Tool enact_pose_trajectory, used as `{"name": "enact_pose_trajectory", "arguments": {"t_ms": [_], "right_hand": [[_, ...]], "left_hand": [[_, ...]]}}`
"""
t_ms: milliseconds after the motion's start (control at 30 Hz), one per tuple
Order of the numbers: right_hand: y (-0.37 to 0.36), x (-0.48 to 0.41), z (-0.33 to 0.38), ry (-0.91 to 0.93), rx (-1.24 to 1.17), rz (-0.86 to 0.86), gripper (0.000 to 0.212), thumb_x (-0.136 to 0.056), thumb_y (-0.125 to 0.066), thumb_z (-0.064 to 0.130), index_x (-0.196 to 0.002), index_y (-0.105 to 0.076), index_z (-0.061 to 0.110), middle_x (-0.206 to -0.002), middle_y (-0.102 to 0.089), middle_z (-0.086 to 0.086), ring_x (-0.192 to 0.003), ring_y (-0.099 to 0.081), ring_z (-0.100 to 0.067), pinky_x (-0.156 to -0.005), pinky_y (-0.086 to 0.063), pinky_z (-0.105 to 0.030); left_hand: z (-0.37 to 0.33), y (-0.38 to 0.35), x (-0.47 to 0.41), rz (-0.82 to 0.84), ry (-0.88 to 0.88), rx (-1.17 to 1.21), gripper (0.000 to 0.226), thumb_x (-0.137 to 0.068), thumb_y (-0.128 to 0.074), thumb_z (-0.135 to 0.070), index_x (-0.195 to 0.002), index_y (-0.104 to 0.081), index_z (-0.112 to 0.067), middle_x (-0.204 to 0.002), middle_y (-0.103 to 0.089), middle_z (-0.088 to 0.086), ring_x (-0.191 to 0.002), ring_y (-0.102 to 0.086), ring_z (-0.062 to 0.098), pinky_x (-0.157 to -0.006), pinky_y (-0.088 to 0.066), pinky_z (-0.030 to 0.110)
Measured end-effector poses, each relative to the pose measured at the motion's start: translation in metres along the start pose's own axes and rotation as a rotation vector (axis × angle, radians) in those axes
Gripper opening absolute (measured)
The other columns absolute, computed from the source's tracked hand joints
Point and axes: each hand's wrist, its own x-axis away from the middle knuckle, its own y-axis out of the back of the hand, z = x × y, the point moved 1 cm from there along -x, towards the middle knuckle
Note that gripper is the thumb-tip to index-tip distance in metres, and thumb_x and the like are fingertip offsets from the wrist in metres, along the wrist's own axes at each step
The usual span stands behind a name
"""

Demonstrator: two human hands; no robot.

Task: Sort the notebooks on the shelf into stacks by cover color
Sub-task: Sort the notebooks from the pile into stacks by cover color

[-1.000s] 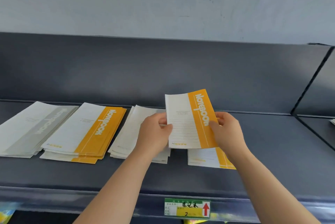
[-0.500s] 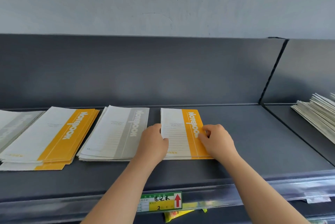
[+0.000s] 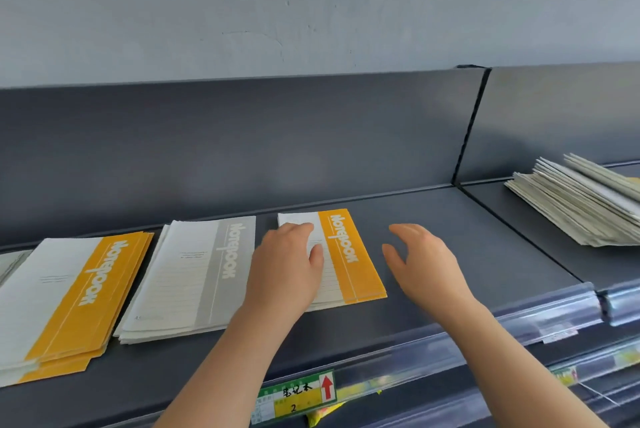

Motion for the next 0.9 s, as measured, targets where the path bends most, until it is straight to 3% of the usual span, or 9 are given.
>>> {"name": "enact_pose_trajectory", "arguments": {"t_ms": [233,467,900], "right_hand": [[0.040,0.022,-0.040,-0.062,0.055,-0.133,0.044,-0.096,-0.046,0.032,-0.138,-0.045,0.018,-0.142,-0.046,0.005,-0.129,-0.044,-0.013,-0.100,-0.036,-0.027],[0.088,0.032,-0.109,-0.082,0.046,-0.216,0.043,-0.095,-0.048,0.033,-0.136,-0.048,0.018,-0.140,-0.048,0.006,-0.127,-0.045,-0.013,-0.100,-0.036,-0.025],[0.198,0.004,-0.298,-0.115,0.052,-0.200,0.041,-0.094,-0.050,0.034,-0.132,-0.053,0.020,-0.135,-0.054,0.004,-0.113,-0.057,-0.018,-0.092,-0.041,-0.029]], "left_hand": [[-0.046,-0.014,0.002,0.027,-0.133,0.037,0.037,-0.098,-0.045,-0.033,-0.132,-0.053,-0.023,-0.131,-0.055,-0.003,-0.117,-0.048,0.018,-0.095,-0.038,0.030],[-0.121,-0.054,0.009,0.001,-0.229,0.140,0.038,-0.096,-0.049,-0.035,-0.131,-0.056,-0.023,-0.131,-0.058,-0.008,-0.119,-0.051,0.012,-0.094,-0.042,0.025],[-0.307,-0.157,-0.003,0.024,-0.213,0.221,0.033,-0.095,-0.050,-0.033,-0.125,-0.060,-0.022,-0.118,-0.062,-0.008,-0.111,-0.053,0.014,-0.089,-0.043,0.027]]}}
